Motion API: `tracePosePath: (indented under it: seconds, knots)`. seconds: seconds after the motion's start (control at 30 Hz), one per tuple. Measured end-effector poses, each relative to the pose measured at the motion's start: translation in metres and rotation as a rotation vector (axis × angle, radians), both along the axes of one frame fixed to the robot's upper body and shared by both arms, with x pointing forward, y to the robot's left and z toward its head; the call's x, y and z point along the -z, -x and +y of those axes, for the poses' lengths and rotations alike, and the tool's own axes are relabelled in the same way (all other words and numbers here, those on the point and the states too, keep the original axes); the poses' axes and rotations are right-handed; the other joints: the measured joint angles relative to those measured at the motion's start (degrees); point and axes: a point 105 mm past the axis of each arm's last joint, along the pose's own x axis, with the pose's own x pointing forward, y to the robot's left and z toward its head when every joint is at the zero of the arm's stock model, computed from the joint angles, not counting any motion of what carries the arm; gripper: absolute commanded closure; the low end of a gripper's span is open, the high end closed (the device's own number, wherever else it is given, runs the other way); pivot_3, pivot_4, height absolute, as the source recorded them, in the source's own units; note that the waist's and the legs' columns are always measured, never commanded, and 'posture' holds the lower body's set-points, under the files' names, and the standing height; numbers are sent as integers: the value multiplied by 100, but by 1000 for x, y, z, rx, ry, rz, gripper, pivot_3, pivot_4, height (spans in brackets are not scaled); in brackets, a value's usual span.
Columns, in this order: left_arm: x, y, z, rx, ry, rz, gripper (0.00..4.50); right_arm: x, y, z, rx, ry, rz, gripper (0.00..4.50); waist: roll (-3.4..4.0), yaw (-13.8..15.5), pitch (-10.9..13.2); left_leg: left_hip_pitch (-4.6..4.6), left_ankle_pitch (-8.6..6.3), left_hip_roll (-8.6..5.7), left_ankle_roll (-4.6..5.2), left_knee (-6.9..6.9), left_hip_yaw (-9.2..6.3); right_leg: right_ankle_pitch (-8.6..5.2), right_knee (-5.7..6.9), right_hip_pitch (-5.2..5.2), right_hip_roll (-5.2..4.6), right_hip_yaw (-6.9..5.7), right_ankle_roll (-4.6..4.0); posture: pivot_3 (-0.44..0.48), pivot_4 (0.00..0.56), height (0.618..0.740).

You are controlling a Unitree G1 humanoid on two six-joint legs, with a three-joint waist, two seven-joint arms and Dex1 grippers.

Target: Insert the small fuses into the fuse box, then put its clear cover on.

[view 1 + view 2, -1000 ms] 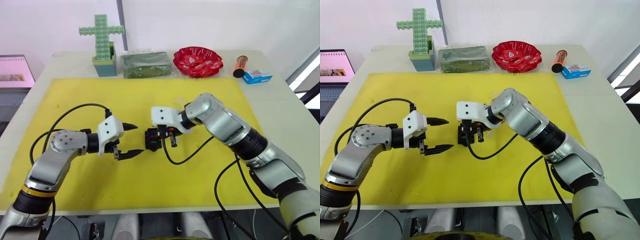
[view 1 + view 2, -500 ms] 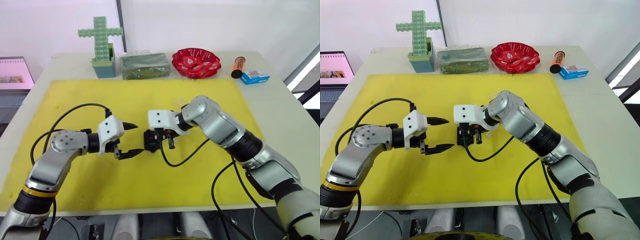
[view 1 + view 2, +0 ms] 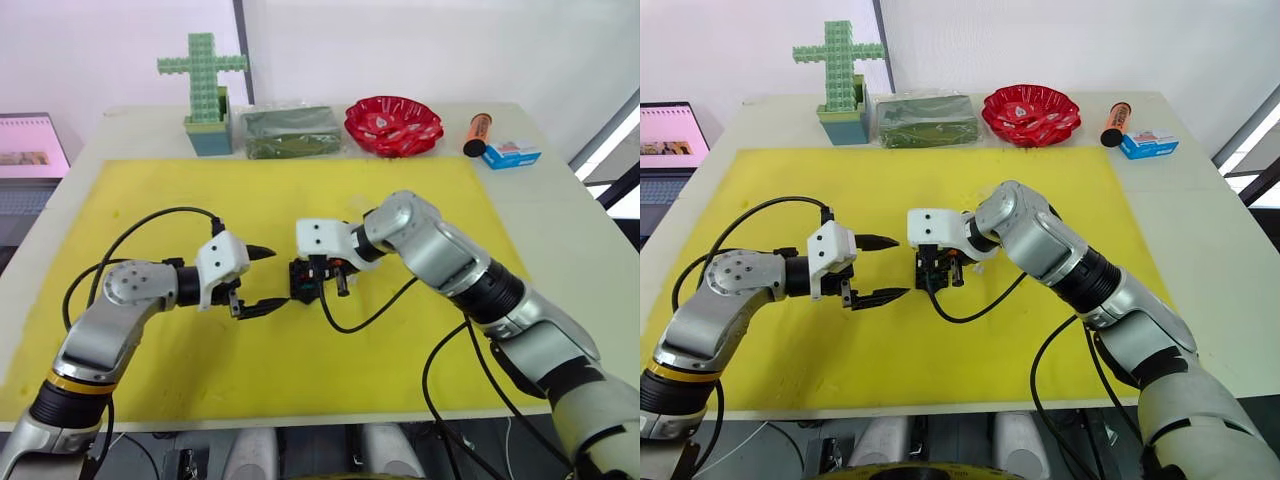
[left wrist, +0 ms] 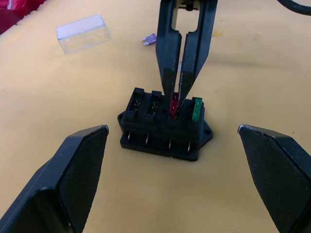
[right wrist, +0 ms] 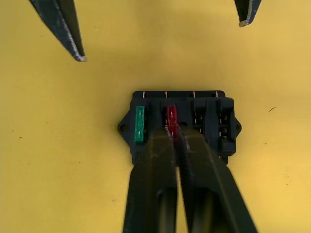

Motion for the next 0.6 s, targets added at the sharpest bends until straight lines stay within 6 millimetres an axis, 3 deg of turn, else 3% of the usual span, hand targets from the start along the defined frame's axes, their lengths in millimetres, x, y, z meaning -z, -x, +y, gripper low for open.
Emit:
tracePosePath:
  seconds: [0.6]
  knots:
    - [3,0,-2,5,-4,6,0,-10,-5,-1,27,-11,20,3289,1,2,1,-8,0,-1,0,0,-1,0,-2,-7,-1,-1,0,0,150,740]
